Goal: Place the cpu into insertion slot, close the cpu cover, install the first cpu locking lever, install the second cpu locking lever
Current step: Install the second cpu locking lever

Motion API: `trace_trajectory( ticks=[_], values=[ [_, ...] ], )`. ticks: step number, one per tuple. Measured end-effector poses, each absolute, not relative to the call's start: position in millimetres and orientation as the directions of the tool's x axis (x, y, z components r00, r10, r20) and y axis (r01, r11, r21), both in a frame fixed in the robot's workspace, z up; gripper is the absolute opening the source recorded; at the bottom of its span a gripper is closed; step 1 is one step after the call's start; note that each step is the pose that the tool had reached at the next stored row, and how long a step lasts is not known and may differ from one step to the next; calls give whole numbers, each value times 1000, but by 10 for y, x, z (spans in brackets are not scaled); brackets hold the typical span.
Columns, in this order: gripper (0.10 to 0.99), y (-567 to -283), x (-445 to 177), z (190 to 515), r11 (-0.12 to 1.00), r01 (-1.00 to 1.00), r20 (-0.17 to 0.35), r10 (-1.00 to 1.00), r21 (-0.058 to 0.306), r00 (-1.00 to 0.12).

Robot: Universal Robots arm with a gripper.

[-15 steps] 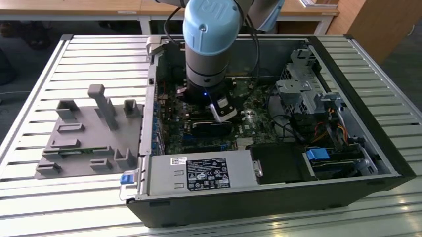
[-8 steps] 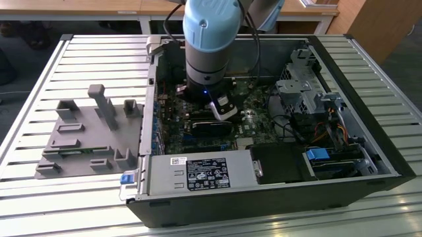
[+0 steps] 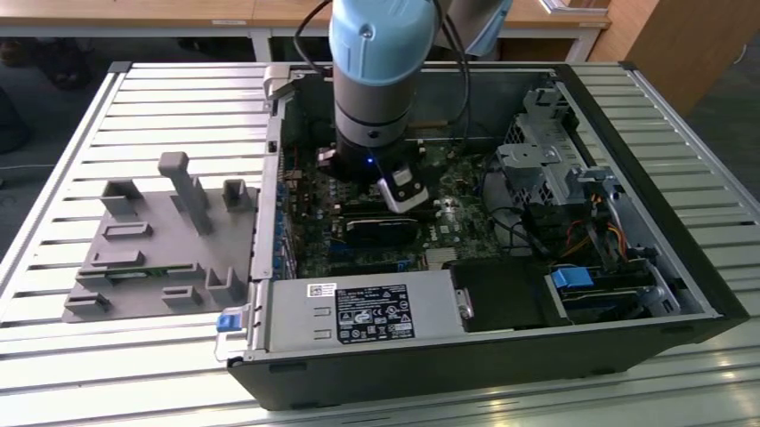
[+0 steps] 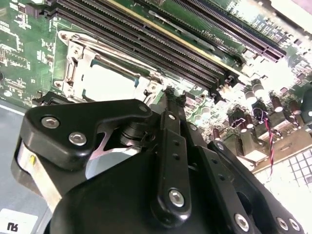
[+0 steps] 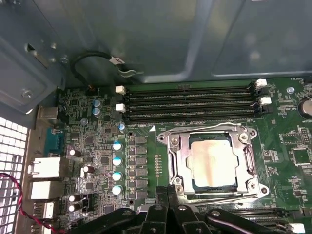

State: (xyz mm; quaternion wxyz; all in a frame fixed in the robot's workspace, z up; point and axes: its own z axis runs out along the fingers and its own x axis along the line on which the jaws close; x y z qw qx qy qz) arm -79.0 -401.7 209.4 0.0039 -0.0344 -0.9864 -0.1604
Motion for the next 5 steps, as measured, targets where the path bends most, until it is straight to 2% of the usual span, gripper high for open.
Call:
trace_trajectory(
  ticks=[5],
  values=[
    [106,-4017,-790,2106,946,69,19,67,316,-998]
  ],
)
